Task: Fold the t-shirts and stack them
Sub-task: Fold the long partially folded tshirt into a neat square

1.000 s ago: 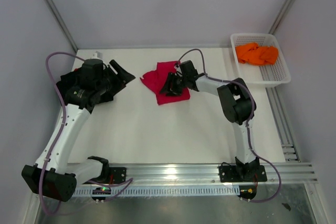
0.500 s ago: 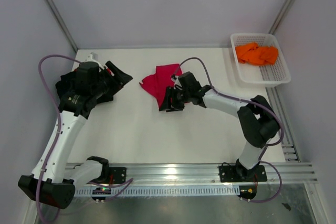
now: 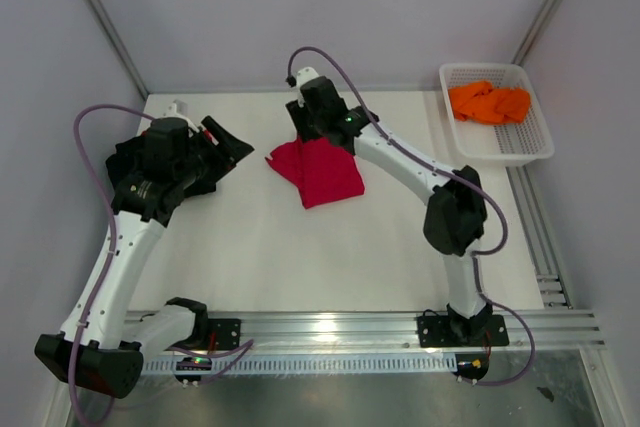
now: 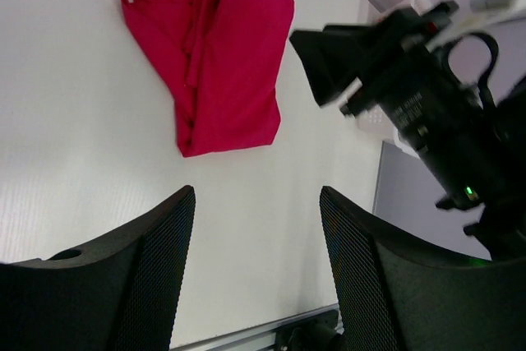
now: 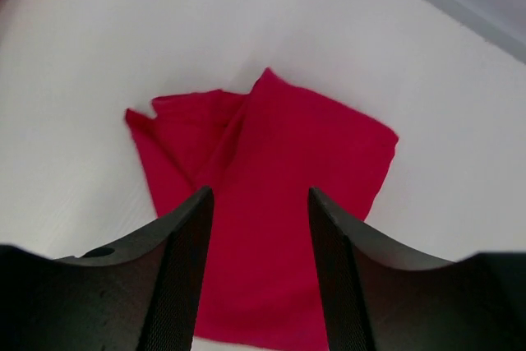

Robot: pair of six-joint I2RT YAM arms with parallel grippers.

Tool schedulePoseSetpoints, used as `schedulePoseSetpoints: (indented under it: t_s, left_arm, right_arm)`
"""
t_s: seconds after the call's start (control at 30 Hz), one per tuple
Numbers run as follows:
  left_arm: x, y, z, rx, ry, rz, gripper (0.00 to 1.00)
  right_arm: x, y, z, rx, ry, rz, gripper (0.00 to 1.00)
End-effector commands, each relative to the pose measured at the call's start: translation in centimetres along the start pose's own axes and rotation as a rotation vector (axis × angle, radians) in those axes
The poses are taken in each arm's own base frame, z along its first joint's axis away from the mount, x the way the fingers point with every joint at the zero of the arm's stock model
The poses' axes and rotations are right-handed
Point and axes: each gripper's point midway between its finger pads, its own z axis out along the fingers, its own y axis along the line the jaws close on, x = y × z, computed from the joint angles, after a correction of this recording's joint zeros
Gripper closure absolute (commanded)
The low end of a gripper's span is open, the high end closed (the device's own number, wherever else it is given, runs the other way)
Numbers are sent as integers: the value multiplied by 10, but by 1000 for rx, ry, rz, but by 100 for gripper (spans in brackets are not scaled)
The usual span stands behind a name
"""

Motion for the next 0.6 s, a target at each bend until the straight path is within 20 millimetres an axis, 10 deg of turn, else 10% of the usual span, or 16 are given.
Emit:
schedulePoseSetpoints:
  t_s: [0.0,0.57]
  left_arm:
    - [-9,-7,-10,24,-45,23,35]
    - [-11,-5,-9,0,-40,28,35]
  right_arm:
    - [52,-44,32,241,270,-218,46]
    - [121,-29,52,140,489,-163,46]
